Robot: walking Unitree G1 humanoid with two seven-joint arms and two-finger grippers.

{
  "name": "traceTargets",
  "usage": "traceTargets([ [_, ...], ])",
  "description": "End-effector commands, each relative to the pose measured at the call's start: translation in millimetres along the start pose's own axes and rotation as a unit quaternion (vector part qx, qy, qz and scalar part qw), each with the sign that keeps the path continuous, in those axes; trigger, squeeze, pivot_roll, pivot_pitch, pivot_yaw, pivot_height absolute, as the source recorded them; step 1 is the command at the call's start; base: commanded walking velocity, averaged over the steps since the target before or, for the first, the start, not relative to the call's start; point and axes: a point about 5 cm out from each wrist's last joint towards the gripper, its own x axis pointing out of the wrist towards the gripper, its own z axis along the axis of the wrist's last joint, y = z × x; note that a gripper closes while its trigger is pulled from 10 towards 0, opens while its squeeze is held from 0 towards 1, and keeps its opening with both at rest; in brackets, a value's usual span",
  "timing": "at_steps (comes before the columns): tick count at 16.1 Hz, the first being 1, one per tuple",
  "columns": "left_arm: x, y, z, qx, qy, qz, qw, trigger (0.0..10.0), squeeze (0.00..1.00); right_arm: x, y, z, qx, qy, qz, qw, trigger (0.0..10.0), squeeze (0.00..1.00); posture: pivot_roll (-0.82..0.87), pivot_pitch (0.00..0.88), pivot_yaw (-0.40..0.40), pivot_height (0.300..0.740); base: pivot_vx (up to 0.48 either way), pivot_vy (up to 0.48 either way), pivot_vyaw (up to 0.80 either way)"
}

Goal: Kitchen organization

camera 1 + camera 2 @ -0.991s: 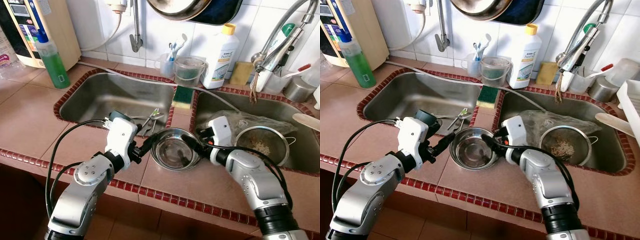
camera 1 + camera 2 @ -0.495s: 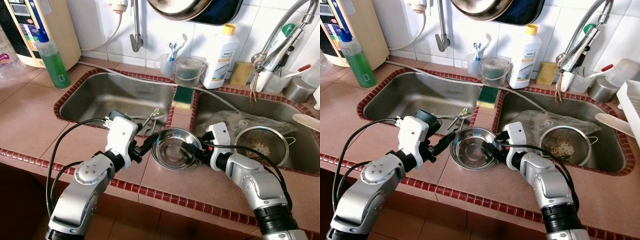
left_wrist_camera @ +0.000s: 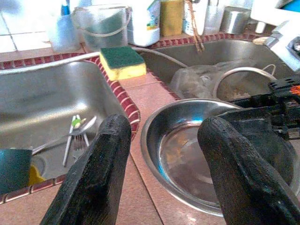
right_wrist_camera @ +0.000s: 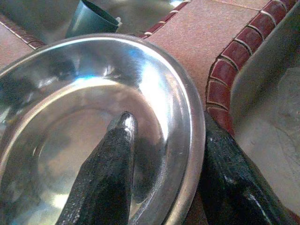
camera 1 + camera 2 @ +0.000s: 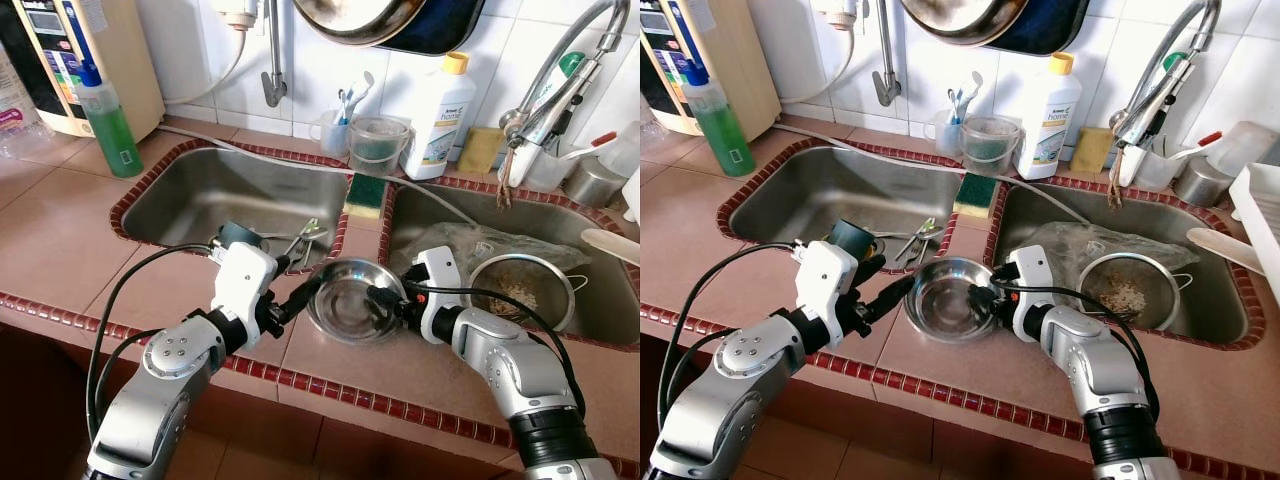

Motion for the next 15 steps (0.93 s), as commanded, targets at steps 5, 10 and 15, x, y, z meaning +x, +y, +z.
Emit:
traceTargets([
  [5,1.3,-1.8,3.3,0.014,-0.004,-0.002,1.0,10.0,0.0,0.7,-7.4,2.1,-0.007,0.012,-0.022,1.0,0.0,0.0,-0.14,0.011,-0.034,0.736,0.0,0.0,0.0],
  [10,2.0,1.9,3.7,0.035,-0.011,0.031,0.999,10.0,0.0,-1.9,-7.7,14.6,0.009,-0.039,-0.018,0.999,0.0,0.0,-0.14,0.017,-0.037,0.736,0.0,0.0,0.0],
  [15,5.4,30.1,6.4,0.057,-0.012,0.133,0.989,10.0,0.0,-9.4,-6.2,45.7,0.091,-0.177,0.003,0.98,0.0,0.0,-0.14,0.025,-0.029,0.736,0.0,0.0,0.0],
])
